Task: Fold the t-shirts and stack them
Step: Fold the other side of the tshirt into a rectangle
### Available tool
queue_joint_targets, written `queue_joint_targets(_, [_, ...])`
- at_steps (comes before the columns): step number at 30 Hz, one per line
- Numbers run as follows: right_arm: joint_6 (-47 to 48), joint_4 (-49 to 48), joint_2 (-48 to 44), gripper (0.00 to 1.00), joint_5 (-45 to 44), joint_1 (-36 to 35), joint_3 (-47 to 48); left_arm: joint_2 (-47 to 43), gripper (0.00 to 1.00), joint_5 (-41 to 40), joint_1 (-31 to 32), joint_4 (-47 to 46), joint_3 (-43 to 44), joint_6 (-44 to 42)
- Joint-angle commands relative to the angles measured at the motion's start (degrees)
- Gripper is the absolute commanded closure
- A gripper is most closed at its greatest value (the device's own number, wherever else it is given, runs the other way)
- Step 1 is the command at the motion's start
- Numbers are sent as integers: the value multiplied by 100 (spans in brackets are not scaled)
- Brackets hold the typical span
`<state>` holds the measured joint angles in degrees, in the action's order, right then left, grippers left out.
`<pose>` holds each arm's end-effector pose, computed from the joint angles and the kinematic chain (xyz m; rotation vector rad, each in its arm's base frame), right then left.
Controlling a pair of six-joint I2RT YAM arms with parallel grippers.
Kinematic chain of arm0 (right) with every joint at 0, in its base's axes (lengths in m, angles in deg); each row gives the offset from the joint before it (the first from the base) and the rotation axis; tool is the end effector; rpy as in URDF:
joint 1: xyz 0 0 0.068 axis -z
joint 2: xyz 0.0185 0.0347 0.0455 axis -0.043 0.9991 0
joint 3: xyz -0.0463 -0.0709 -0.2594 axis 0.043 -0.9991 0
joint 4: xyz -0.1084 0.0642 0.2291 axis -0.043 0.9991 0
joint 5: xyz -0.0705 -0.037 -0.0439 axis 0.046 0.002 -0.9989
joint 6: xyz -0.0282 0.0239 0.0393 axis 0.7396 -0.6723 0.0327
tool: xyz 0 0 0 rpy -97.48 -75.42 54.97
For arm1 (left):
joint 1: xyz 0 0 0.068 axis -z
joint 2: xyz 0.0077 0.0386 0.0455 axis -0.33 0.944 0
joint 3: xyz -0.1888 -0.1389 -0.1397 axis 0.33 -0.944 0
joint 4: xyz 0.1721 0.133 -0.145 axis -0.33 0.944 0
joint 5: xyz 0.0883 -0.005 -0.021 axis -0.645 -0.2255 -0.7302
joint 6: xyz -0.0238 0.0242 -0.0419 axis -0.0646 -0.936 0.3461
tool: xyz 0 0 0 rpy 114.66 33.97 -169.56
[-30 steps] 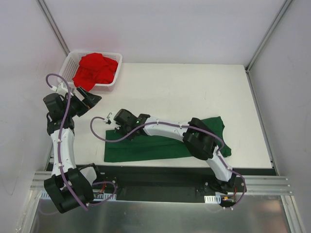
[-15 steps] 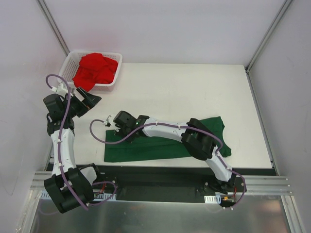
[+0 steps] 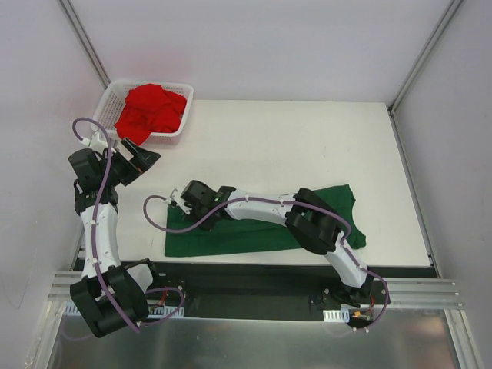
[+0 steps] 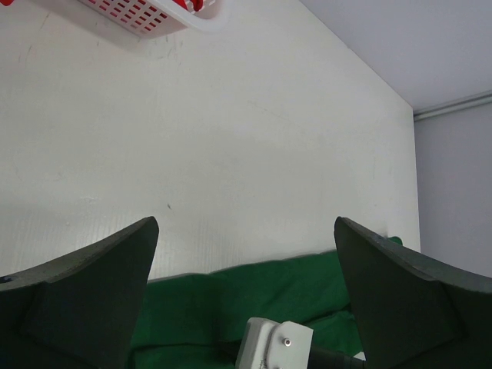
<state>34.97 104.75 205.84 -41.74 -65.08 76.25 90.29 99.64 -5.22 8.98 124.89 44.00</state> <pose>0.1852 0.4527 0.1748 -1.7392 1.8255 0.4218 0.2190 0.0745 0.3057 -0.3869 1.8209 -0.7122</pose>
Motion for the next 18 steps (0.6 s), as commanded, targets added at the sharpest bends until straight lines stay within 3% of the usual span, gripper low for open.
queue_joint_targets(1, [-72, 37, -118, 99, 187, -39, -61, -166, 1, 141, -73, -252, -33, 34])
queue_joint_targets(18, [-187, 125, -619, 99, 442, -83, -342, -192, 1, 141, -73, -261, -59, 52])
